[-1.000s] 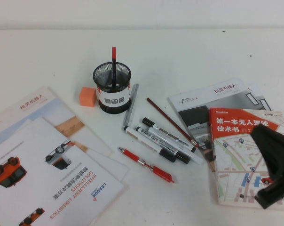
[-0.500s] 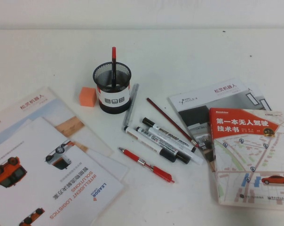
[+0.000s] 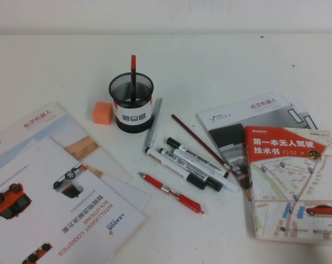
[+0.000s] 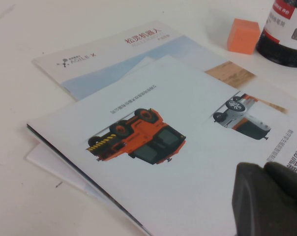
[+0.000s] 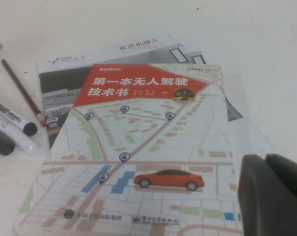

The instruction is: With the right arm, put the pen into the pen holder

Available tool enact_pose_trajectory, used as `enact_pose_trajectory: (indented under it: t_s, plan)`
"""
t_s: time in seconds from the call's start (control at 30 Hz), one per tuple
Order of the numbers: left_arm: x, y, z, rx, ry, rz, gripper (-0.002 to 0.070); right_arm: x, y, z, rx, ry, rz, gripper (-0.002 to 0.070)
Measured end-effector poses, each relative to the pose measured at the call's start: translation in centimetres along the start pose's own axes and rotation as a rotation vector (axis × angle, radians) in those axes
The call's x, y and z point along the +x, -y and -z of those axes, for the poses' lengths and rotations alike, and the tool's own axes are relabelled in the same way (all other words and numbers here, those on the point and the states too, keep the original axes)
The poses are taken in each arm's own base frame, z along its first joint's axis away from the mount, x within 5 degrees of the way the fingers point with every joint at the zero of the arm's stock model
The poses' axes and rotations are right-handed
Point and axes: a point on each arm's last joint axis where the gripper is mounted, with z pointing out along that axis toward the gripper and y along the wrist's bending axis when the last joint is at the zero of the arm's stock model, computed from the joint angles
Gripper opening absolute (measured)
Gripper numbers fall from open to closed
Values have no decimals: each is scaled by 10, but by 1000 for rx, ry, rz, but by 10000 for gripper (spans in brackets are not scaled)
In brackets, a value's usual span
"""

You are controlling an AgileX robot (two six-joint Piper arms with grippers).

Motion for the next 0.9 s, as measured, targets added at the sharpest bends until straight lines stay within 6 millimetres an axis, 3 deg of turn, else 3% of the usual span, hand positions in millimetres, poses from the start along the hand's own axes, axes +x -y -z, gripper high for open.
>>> enact_pose_trajectory:
  t_s: [0.4, 0.9]
  plan:
    - [0, 0, 0, 0, 0, 0, -2, 12, 10, 11, 161, 36, -29, -19]
    - [0, 0, 0, 0, 0, 0, -2, 12, 9, 11, 153, 38, -67, -19]
